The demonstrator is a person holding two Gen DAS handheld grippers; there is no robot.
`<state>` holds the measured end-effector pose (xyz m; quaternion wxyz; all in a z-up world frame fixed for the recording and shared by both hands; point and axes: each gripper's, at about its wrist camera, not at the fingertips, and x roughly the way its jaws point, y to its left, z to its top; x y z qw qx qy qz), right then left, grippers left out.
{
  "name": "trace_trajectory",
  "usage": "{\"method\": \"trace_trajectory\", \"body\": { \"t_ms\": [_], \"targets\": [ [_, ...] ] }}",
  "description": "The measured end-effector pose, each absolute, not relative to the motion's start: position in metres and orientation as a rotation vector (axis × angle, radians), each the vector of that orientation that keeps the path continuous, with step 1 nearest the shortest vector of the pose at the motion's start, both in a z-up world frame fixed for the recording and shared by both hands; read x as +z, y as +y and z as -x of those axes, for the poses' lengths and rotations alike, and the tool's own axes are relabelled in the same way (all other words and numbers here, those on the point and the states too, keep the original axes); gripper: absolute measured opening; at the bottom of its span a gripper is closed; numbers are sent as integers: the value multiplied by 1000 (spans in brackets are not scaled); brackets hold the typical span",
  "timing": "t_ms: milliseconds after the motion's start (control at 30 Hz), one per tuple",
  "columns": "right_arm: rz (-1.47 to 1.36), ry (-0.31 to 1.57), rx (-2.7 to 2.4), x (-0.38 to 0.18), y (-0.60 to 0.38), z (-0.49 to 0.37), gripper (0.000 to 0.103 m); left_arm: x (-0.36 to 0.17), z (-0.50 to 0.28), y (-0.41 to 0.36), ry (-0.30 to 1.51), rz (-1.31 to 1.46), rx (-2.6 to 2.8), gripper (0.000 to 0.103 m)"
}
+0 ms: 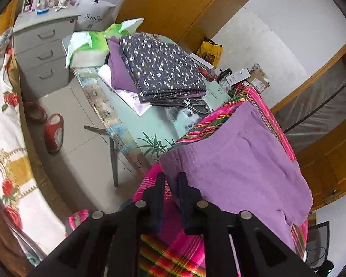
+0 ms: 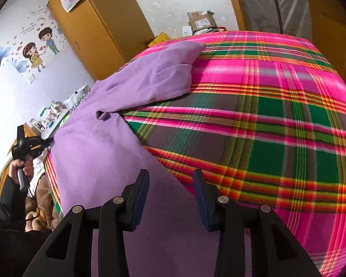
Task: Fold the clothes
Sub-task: 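Move the open left tool to the edge of the pants, then grasp the pants edge with the left tool and lift it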
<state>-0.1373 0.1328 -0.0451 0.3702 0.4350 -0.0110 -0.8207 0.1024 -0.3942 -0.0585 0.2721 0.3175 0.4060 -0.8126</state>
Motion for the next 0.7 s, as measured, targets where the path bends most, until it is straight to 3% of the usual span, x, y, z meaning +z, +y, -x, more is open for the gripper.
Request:
{"method": "trace_trajectory", "body": {
  "t_ms": [300,500,700],
  "targets": [
    [-985,86,-2036,-14,77,148,40,-23,-104,-397,962,-778,-2226,13],
    [-943,110,-1974,-8,42,145,41,3,-30,-395,841,-890,-2455,23],
    [-969,87,-1986,-11,38,146,41,4,51,-401,755,-995,-2546,25]
  ]
}}
